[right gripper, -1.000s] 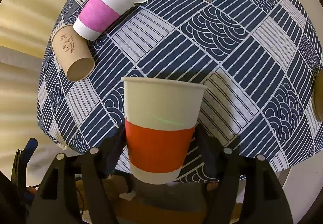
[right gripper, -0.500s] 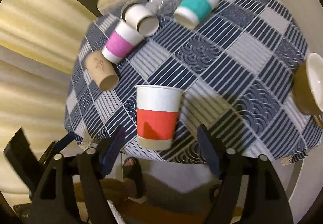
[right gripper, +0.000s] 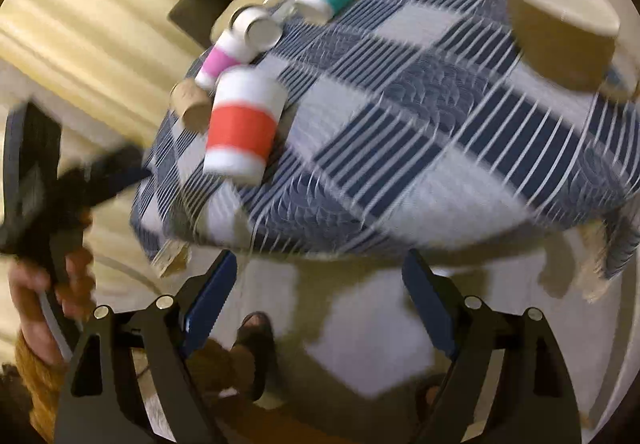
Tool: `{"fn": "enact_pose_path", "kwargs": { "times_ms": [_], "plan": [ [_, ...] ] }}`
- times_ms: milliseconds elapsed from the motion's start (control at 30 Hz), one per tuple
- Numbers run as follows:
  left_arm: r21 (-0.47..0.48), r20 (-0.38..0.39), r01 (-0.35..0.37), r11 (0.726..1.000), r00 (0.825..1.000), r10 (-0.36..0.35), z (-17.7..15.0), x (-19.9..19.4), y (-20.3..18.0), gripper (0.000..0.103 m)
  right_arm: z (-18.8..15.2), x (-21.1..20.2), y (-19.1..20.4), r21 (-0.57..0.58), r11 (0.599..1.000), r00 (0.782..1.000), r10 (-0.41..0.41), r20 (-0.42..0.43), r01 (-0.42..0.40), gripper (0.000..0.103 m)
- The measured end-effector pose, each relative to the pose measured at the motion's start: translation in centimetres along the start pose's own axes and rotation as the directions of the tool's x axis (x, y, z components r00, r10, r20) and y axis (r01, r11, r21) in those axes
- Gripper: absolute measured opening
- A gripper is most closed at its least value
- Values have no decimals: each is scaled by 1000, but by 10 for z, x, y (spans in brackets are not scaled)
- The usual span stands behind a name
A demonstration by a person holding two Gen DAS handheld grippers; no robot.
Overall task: Flip cup upright
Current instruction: 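Carry the red-banded cup toward the left tool and grasp it with the left gripper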
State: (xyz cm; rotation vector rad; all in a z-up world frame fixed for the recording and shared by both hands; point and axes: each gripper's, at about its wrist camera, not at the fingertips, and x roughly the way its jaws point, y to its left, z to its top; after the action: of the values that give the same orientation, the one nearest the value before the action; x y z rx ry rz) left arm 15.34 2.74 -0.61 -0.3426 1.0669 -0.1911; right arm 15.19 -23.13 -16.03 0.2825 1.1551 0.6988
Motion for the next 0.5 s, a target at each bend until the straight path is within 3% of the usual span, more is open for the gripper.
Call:
{"fn": "enact_pose_path", "kwargs": {
  "times_ms": [333,500],
  "plan": [
    [23,-93,-113,993,989,115,30,41,-18,96,-3,-14,14,-107,992,992,75,103,-64,84],
    [31,-136,-143,989,980,146,36,64,-22,95,1,-12,11,-122,989,989,98,110,-84,84]
  ]
}}
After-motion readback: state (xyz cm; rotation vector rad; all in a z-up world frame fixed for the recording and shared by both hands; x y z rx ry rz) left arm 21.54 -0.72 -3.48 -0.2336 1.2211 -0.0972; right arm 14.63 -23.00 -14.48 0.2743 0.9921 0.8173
